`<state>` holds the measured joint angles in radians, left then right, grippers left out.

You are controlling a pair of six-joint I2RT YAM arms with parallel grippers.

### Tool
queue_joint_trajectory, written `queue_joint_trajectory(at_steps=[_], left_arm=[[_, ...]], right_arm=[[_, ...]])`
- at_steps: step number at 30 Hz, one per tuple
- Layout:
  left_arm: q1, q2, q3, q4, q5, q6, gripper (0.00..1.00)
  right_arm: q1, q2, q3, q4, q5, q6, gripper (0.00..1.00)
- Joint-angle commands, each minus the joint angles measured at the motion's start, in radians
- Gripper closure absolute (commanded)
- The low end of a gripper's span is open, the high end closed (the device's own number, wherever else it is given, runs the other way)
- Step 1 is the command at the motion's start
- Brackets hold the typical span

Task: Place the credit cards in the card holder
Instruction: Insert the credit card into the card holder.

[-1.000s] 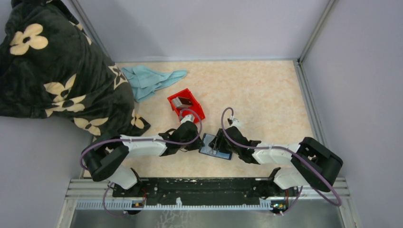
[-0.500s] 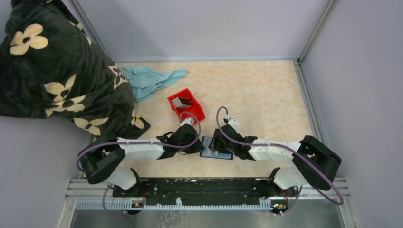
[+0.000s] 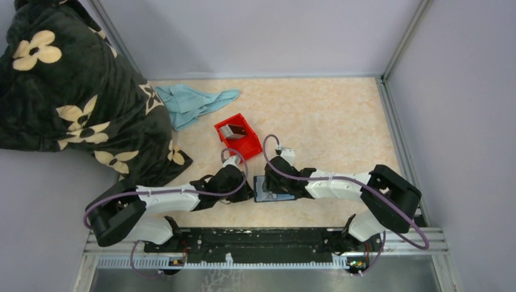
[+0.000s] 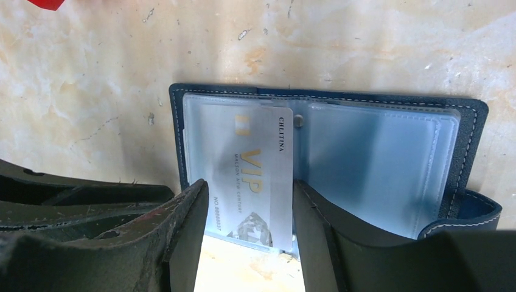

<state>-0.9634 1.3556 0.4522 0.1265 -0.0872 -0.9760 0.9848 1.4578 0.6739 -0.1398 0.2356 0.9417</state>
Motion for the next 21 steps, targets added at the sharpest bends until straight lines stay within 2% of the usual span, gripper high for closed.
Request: queue_joint_trajectory(at_steps=[1, 8, 21], left_arm=[[0.003, -0.055, -0.048, -0.009, -0.024, -0.007, 0.69], [0.004, -0.073, -0.072, -0.014, -0.049, -0.002, 0.72], [0.003, 0.04, -0.046, 0.001, -0.015, 0.022, 0.75]], right_arm=[[0.028, 0.051, 0.021, -0.093, 0.031, -0.015, 0.46], [0.044, 0.07, 0.044, -0.116, 0.045, -0.018, 0.46], [0.077, 0.147, 0.12, -0.176, 0.063, -0.039, 0.38]])
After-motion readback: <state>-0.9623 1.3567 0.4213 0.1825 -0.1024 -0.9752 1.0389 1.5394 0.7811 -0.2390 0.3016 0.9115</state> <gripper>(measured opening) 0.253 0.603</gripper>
